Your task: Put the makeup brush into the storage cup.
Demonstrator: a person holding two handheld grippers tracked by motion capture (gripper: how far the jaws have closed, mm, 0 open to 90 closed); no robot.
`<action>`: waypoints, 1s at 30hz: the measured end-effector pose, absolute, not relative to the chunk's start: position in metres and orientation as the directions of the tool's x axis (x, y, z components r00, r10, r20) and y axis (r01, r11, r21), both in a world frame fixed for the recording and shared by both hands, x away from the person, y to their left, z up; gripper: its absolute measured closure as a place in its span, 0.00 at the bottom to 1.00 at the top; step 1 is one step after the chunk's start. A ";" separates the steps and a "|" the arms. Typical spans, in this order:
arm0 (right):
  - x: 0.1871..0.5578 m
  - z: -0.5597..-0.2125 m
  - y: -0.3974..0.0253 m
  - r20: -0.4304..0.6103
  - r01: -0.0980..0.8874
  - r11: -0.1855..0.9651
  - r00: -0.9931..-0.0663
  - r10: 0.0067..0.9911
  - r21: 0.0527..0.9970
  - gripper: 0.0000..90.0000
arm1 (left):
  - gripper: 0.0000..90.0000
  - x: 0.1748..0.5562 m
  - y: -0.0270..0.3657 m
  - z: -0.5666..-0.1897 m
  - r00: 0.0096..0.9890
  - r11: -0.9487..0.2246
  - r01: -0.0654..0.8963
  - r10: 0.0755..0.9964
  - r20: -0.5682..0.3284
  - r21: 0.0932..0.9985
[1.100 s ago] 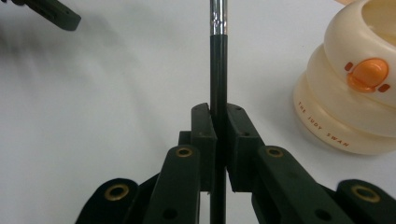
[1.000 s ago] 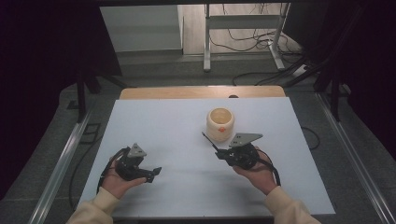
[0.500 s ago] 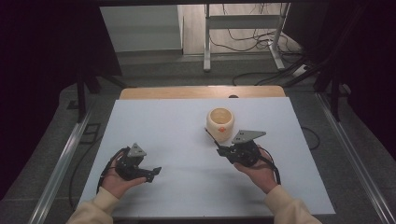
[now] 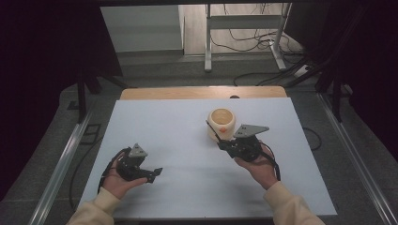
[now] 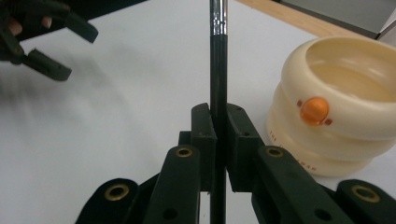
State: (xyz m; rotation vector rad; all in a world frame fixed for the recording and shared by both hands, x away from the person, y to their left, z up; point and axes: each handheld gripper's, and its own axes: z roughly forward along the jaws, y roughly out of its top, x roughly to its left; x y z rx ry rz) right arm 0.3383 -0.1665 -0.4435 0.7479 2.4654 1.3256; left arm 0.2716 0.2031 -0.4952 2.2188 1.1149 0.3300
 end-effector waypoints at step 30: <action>0.360 -0.426 -0.164 0.050 0.324 0.385 -0.816 0.576 0.864 0.92 | 0.16 0.272 0.203 -0.494 0.610 -0.445 0.633 0.791 -0.054 0.633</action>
